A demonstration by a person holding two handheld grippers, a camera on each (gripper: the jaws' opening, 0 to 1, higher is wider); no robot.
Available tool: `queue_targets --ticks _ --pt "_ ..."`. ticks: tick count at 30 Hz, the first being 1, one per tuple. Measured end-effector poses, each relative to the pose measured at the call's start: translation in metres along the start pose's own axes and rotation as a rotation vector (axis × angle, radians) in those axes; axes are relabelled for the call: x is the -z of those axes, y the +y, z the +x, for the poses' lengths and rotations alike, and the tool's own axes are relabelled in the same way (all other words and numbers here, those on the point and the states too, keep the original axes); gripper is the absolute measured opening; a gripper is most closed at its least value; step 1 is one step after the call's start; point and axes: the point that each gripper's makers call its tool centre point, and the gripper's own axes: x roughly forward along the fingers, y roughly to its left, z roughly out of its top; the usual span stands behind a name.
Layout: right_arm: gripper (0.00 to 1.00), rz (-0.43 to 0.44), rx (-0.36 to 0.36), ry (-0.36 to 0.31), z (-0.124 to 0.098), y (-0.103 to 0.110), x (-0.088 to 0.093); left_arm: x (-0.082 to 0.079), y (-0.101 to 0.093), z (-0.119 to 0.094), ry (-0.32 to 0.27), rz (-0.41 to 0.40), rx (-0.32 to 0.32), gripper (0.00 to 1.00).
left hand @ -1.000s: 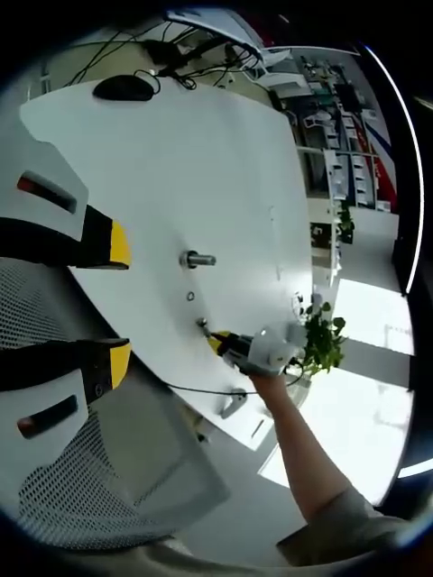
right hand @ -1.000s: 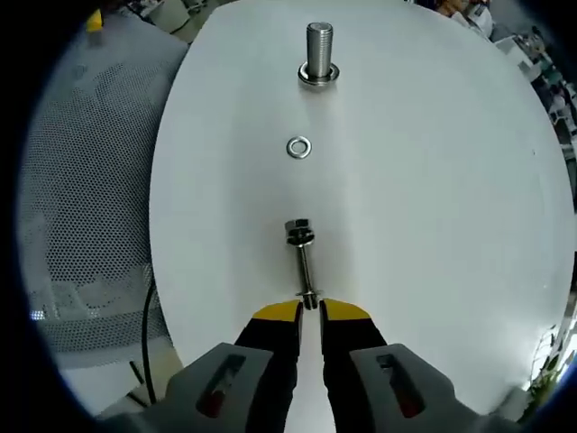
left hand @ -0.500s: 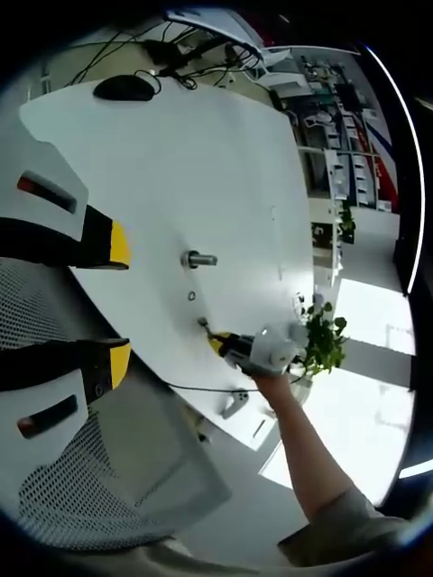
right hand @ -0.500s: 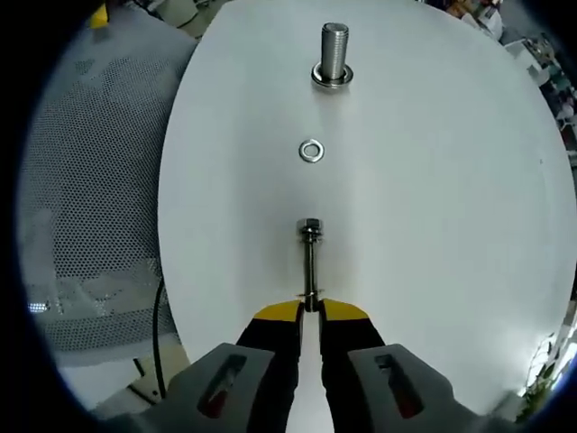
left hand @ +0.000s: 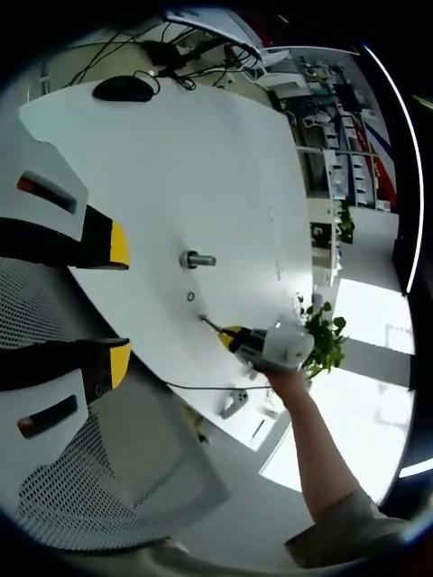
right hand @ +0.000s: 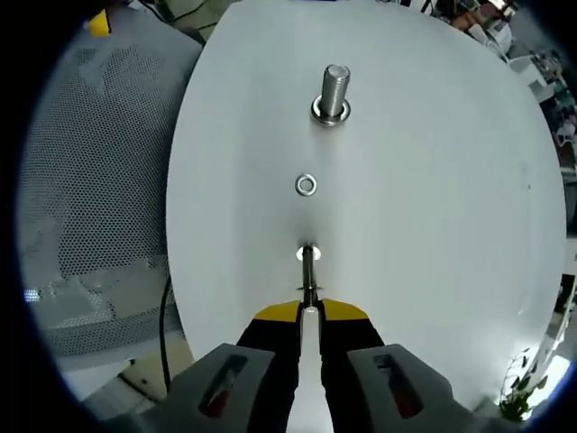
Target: Place the washer onto the threaded stud by aligning its center hole with the stud, sliding it down to the base, and recovering from edge contact or off-axis alignment until the washer reaches the visible bottom stop.
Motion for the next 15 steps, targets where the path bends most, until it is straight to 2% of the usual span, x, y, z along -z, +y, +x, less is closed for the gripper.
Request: queue_targets --ticks 3,4,10,15 --pt "0.06 -0.002 0.001 0.018 -0.0034 -0.0007 -0.0020 -0.0005 0.0005 -0.0002 -0.002 0.000 -0.002 0.28" --pt "0.02 -0.004 0.000 0.018 -0.0039 -0.0010 -0.0037 -0.0004 0.0006 -0.0002 -0.002 0.001 -0.003 0.28" --pt "0.03 -0.009 -0.005 0.036 -0.0009 -0.0044 -0.0075 -0.0011 0.0016 -0.0005 -0.006 0.000 -0.007 0.28" --pt "0.03 0.032 -0.016 0.026 0.0025 -0.0006 -0.0079 -0.0017 0.0020 -0.0006 -0.010 -0.002 -0.009 0.29"
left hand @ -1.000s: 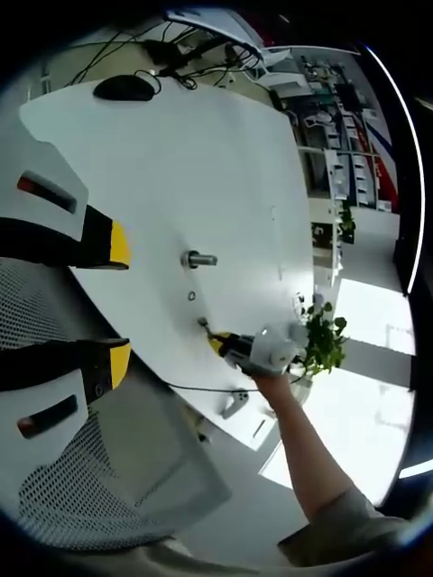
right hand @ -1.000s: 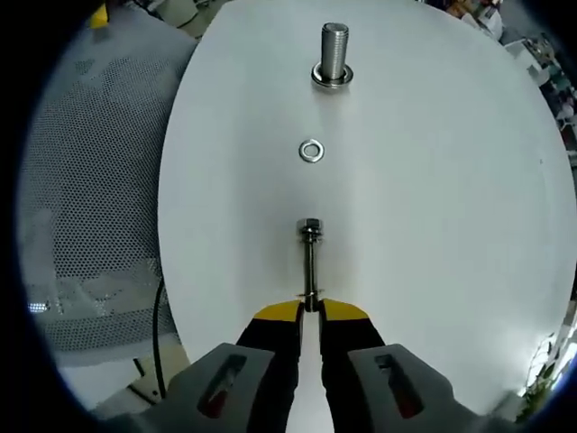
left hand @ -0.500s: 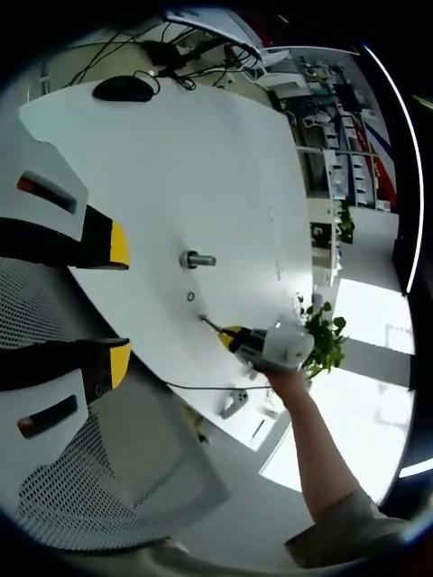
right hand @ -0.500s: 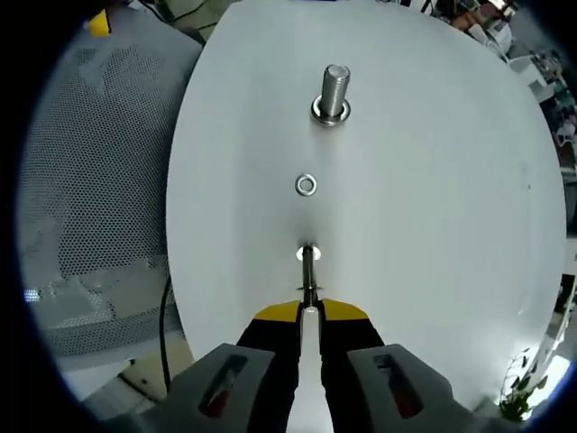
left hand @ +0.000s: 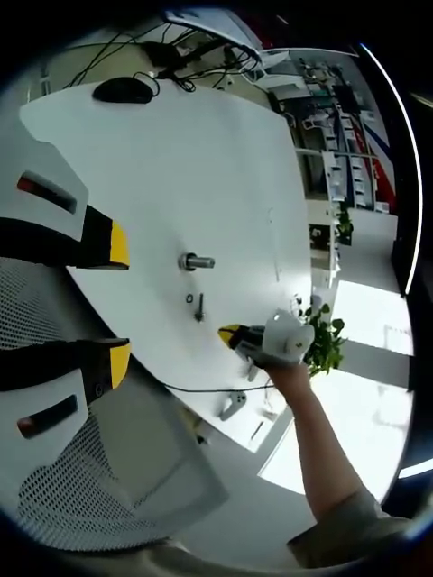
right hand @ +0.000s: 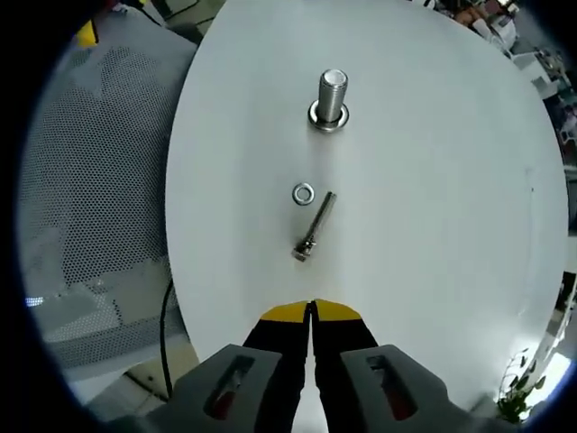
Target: Place the washer onto the threaded stud by aligning its center hole with the stud, sliding it down to the base, and recovering from edge contact or off-axis alignment until the washer reaches the visible bottom stop.
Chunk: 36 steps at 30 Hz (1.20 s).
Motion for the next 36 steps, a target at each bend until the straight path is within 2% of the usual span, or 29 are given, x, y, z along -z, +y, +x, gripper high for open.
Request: queue_targets --ticks 2,3,4,6,9,10,12,14,21,24,36 --pt "0.03 0.028 0.040 -0.072 -0.001 -0.007 -0.013 0.000 0.000 0.000 0.002 0.002 0.001 0.29" --pt "0.03 0.069 0.033 -0.095 -0.001 -0.006 -0.018 0.000 0.000 0.000 0.002 0.002 0.002 0.29" --pt "0.04 0.135 0.040 -0.146 -0.002 -0.009 -0.029 0.000 -0.001 0.000 0.002 0.003 0.003 0.28" --pt "0.07 0.218 0.070 -0.220 -0.005 -0.015 -0.046 0.001 -0.001 0.000 0.004 0.002 0.003 0.28" --pt "0.09 0.298 0.050 -0.258 -0.002 -0.010 -0.062 0.001 0.000 0.000 0.005 -0.001 0.002 0.28" --pt "0.11 0.298 0.050 -0.270 0.002 -0.009 -0.069 0.001 0.000 0.001 0.006 -0.004 0.002 0.28" --pt "0.12 0.267 0.037 -0.245 0.014 -0.004 -0.072 0.002 0.000 0.001 0.013 -0.003 0.003 0.28" --pt "0.12 0.220 0.063 -0.213 0.022 -0.007 -0.072 0.002 0.000 0.001 0.012 -0.005 0.004 0.28" --pt "0.11 0.279 0.050 -0.213 0.033 -0.014 -0.076 0.002 0.000 0.001 0.008 -0.008 0.001 0.28" --pt "0.11 0.272 0.049 -0.182 0.037 -0.014 -0.071 0.003 0.001 0.001 0.012 -0.008 -0.001 0.28" --pt "0.11 0.288 0.027 -0.169 0.042 -0.019 -0.076 0.001 0.002 0.000 0.003 -0.013 -0.012 0.28"
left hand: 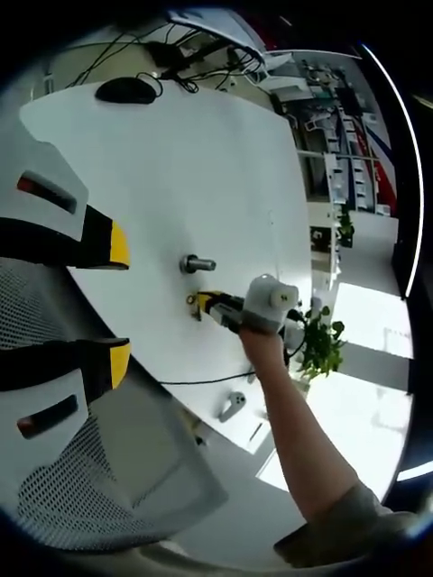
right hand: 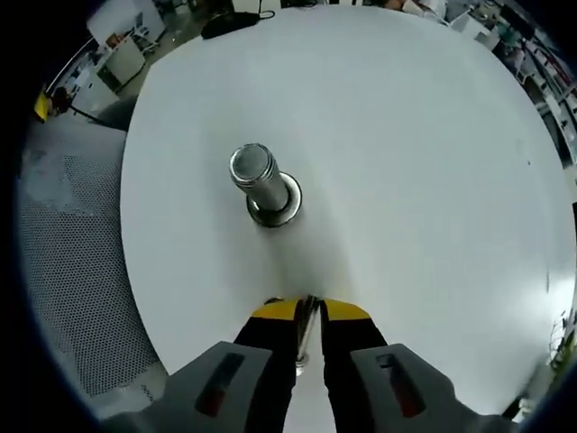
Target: Place the washer onto the threaded stud by aligning its center hole with the stud, sliding it down to the base, and recovering from edge contact or off-axis alignment until the washer reaches the visible bottom stop.
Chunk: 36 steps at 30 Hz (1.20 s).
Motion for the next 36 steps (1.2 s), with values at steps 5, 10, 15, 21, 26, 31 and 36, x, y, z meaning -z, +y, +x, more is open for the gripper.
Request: queue_targets --ticks 5,10,15,21,26,31,36 --pt "0.09 0.027 -0.007 -0.002 -0.001 -0.001 0.001 -0.001 0.001 0.000 -0.006 0.000 -0.007 0.28" --pt "0.08 0.005 -0.008 -0.012 -0.006 0.004 0.002 0.000 0.001 0.000 -0.002 0.002 -0.011 0.28" --pt "0.08 -0.016 -0.001 -0.064 -0.013 0.003 -0.001 -0.001 0.002 -0.001 -0.006 -0.001 -0.016 0.28" --pt "0.08 -0.021 0.012 -0.113 -0.026 0.006 0.002 0.000 0.002 -0.001 -0.002 0.003 -0.014 0.28" --pt "0.08 -0.017 0.030 -0.161 -0.030 0.003 0.002 0.000 0.002 -0.001 -0.002 0.004 -0.014 0.28" --pt "0.08 0.002 0.057 -0.237 -0.045 0.003 0.001 -0.001 0.002 -0.001 -0.005 0.004 -0.014 0.28" --pt "0.08 0.034 0.073 -0.285 -0.049 0.003 0.005 -0.001 0.003 0.000 -0.003 0.002 -0.015 0.28"
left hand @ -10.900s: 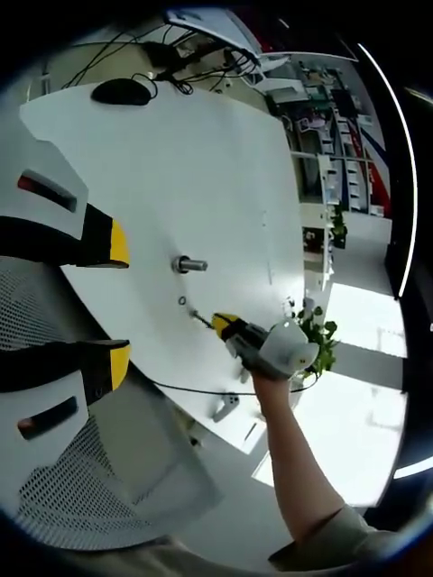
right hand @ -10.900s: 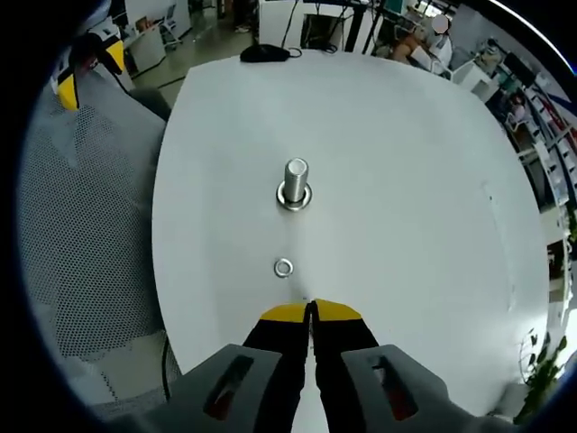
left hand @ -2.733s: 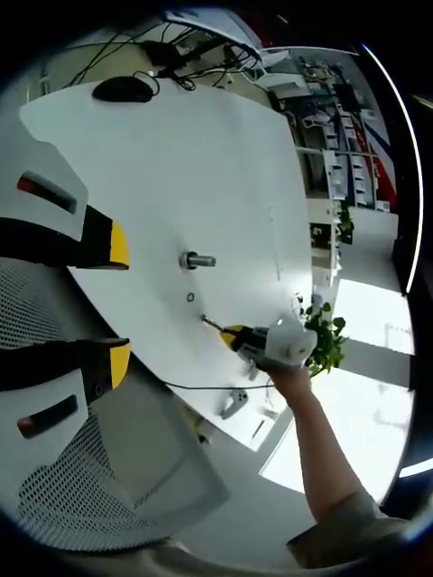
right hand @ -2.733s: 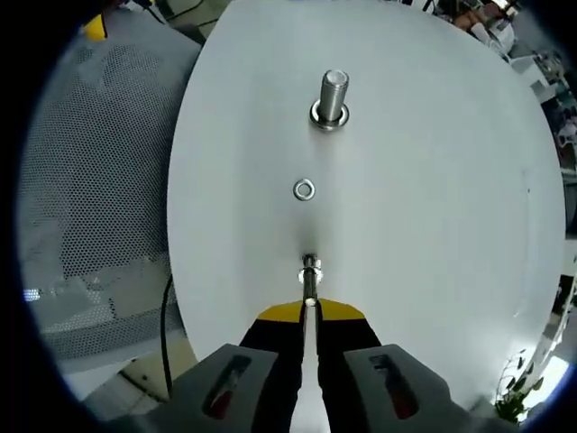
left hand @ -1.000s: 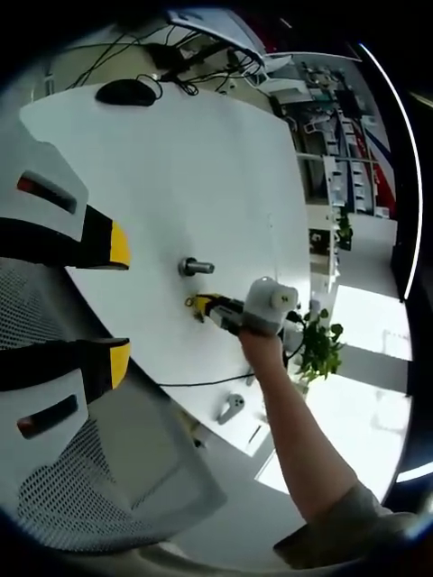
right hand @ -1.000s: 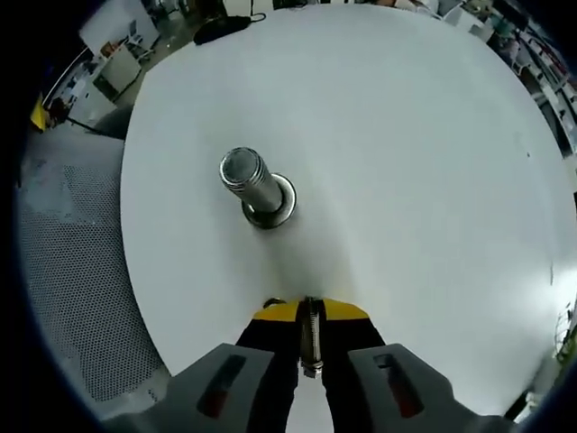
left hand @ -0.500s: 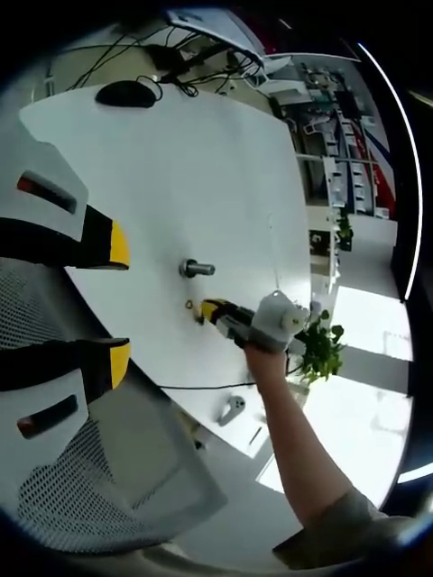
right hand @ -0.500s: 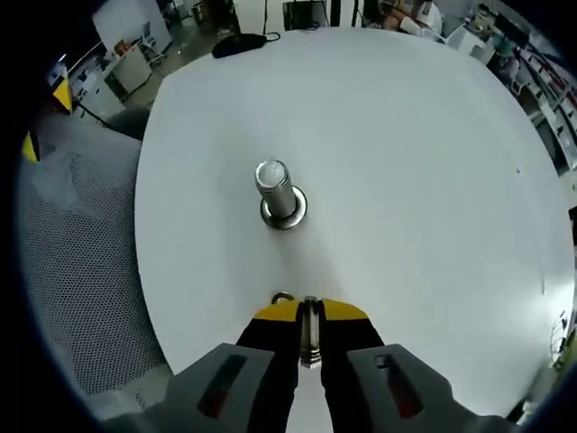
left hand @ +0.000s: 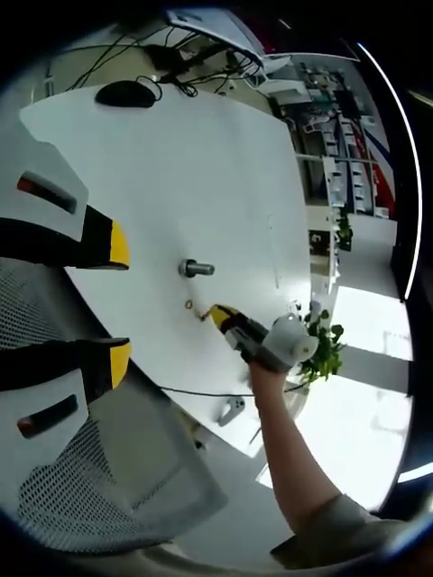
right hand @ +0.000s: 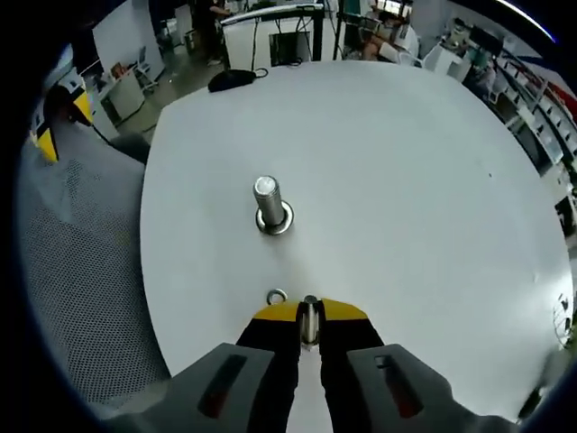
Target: Place the washer onto the threaded stud by aligning its center hole with the stud, sliding it down to the base, and recovering from edge contact or off-axis alignment until the washer reaches the visible bottom stop.
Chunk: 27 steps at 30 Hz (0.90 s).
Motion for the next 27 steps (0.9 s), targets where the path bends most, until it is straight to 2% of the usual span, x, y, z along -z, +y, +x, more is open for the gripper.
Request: queue_targets --ticks 14,19,27 --pt "0.08 0.107 0.092 -0.167 -0.017 0.000 0.007 0.003 -0.002 0.001 0.020 0.006 0.007 0.28" --pt "0.08 0.145 0.106 -0.203 -0.020 0.000 0.011 0.004 -0.001 0.001 0.025 0.006 0.007 0.28" --pt "0.08 0.161 0.120 -0.236 -0.021 -0.002 0.012 0.005 -0.002 0.002 0.031 0.011 0.009 0.28"
